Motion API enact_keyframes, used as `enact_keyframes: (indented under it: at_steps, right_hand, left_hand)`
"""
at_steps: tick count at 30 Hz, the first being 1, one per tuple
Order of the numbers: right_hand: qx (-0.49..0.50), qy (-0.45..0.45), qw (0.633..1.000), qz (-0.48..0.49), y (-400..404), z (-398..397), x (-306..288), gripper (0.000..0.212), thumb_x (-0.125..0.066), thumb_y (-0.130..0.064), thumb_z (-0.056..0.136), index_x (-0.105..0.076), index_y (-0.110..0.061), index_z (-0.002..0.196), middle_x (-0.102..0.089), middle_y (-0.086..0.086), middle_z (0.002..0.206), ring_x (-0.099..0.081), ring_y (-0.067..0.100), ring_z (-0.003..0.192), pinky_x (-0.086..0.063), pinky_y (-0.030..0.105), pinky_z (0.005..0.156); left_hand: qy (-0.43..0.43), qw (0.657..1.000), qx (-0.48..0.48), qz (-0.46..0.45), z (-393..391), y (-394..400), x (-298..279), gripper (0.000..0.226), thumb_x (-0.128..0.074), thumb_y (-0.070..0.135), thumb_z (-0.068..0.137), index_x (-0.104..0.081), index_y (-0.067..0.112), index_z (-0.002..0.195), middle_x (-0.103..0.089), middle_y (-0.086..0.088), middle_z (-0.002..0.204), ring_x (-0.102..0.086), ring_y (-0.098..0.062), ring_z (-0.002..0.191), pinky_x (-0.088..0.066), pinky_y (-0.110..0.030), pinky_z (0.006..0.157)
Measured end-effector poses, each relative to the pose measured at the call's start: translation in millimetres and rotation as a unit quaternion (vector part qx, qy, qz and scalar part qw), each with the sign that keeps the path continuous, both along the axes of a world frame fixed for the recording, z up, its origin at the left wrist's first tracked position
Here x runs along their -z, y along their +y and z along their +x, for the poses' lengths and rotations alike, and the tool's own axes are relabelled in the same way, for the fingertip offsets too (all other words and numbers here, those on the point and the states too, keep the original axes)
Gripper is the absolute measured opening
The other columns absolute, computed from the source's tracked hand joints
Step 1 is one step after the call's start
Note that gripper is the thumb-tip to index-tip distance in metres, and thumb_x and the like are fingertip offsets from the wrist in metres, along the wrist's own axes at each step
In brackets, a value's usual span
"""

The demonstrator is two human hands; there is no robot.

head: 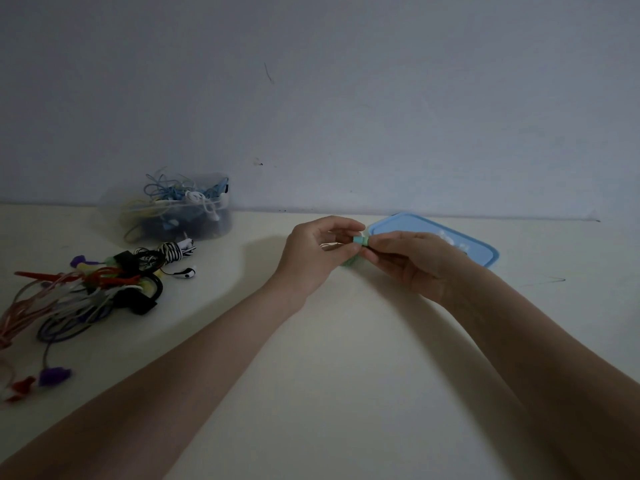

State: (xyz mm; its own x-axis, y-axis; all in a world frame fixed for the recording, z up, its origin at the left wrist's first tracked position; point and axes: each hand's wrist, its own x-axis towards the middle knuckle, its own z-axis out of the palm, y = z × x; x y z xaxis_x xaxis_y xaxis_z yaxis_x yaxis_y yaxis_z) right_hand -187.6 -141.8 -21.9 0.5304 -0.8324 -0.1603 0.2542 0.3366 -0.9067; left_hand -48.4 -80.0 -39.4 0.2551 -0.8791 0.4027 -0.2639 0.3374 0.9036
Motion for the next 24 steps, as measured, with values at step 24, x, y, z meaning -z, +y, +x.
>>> enact_keyframes:
  at_steps: [24]
  right_hand:
    - [-0.035,-0.056,0.997,0.029,0,4,6,0.016,-0.048,0.006,0.090,-0.062,0.007,0.082,-0.071,0.011,0.074,-0.070,0.010,0.068,-0.054,0.013,0.062]
  left_hand:
    - [0.127,0.989,0.029,0.073,6,-2,1,0.017,-0.065,0.000,0.082,-0.068,0.012,0.093,-0.069,-0.006,0.091,-0.065,-0.011,0.079,-0.053,-0.017,0.078]
